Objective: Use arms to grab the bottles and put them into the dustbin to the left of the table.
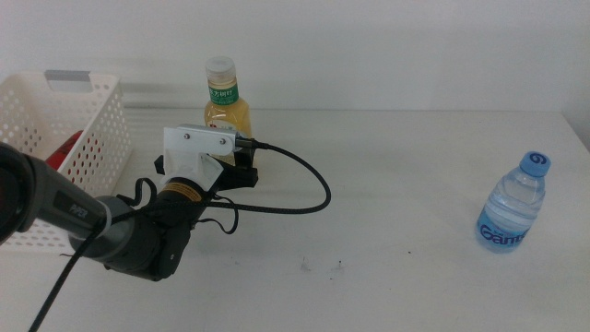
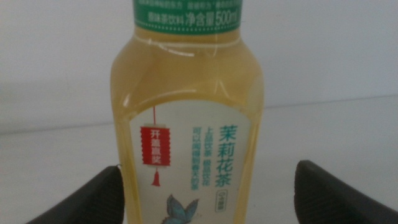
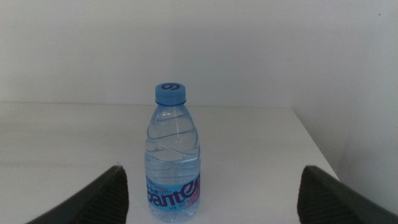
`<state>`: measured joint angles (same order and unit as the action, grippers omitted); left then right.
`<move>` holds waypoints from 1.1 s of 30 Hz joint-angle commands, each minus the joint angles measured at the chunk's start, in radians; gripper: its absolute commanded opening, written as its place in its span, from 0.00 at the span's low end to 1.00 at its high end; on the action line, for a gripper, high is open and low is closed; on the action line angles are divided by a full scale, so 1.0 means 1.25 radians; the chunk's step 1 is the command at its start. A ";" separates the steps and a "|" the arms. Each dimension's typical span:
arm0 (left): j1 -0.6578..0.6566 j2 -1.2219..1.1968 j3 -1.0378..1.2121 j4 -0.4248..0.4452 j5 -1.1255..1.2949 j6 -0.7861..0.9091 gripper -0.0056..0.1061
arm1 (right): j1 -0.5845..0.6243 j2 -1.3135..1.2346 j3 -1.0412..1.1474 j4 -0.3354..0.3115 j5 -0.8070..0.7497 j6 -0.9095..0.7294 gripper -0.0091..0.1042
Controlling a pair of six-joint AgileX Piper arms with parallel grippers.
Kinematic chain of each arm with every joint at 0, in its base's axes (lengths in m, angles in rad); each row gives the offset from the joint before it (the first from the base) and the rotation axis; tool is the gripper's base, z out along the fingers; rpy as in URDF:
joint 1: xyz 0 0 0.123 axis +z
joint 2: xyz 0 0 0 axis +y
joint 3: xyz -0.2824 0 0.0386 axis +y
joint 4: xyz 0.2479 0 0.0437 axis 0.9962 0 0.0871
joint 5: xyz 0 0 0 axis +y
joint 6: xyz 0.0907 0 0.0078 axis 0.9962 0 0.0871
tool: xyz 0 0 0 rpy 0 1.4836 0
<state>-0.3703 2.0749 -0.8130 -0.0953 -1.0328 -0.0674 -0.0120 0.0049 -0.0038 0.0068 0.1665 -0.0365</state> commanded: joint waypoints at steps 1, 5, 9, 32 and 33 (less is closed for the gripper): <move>0.005 0.001 -0.006 -0.013 -0.004 -0.009 0.89 | -0.006 -0.004 0.003 -0.005 -0.007 -0.005 0.75; 0.021 0.003 -0.016 0.018 -0.001 -0.009 0.89 | -0.006 -0.004 0.003 -0.005 -0.007 -0.005 0.75; 0.034 0.004 -0.029 0.030 0.002 -0.009 0.89 | -0.006 -0.004 0.003 -0.005 -0.007 -0.005 0.75; 0.057 0.118 -0.192 0.082 0.047 -0.014 0.89 | -0.006 -0.004 0.003 -0.005 -0.007 -0.005 0.75; 0.057 0.126 -0.203 0.083 0.047 -0.014 0.89 | -0.006 -0.004 0.003 -0.005 -0.007 -0.005 0.75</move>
<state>-0.2996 2.2222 -1.0476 0.0099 -0.9703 -0.0777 -0.0120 0.0049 -0.0038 0.0068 0.1665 -0.0365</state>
